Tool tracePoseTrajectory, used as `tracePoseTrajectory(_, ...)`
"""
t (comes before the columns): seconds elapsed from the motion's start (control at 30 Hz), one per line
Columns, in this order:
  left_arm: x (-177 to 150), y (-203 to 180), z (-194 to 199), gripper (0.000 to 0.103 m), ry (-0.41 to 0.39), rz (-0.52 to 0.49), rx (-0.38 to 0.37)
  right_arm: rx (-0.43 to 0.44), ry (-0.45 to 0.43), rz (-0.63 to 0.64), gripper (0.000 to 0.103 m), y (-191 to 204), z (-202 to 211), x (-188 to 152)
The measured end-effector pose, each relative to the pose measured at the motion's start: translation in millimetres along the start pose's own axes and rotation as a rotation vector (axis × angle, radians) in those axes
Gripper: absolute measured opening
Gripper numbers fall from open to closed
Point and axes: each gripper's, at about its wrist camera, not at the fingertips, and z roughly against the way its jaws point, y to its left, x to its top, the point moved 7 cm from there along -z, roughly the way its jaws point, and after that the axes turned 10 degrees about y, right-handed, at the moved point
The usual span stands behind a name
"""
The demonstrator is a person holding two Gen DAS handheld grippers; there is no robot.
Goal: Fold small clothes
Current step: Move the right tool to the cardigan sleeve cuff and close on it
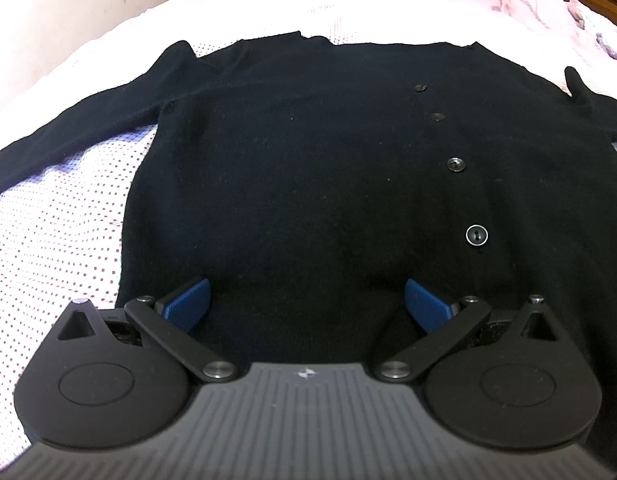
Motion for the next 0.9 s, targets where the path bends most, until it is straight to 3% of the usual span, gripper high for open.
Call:
tracePoseTrajectory(0.1,0.5,0.1,-0.1,0.103,0.002,0.001,0.001,0.015,0.009,-0.082,0.083,-21.2,-8.5,-6.7)
tracePoseTrajectory(0.43,3.3,-2.9,-2.0,0.103,0.007,0.003,0.017,-0.119,0.127,-0.277,0.084,-96.0,-53.6,-33.5)
tracePoseTrajectory(0.6,4.4,-2.7,-3.2,0.103,0.012,0.002,0.015,-0.108,0.073,-0.278,0.084,-101.9,-68.7,-25.2)
tracePoseTrajectory(0.7,4.8,-3.1,-3.7,0.103,0.013,0.0,0.018,-0.133,0.05,-0.287,0.066,-103.9,-79.3,-14.7)
tracePoseTrajectory(0.77,4.6,-3.1,-3.5,0.103,0.014,0.0,0.018,-0.143,0.034,-0.33,0.039,-109.8,-81.7,-9.1)
tracePoseTrajectory(0.8,4.6,-3.2,-3.3,0.103,0.014,0.0,0.017,-0.136,0.035,-0.35,0.012,-112.5,-81.7,-6.9)
tracePoseTrajectory(0.9,3.7,-3.6,-2.8,0.103,0.008,-0.004,0.018,-0.107,-0.005,-0.322,0.009,-110.7,-67.4,-0.7)
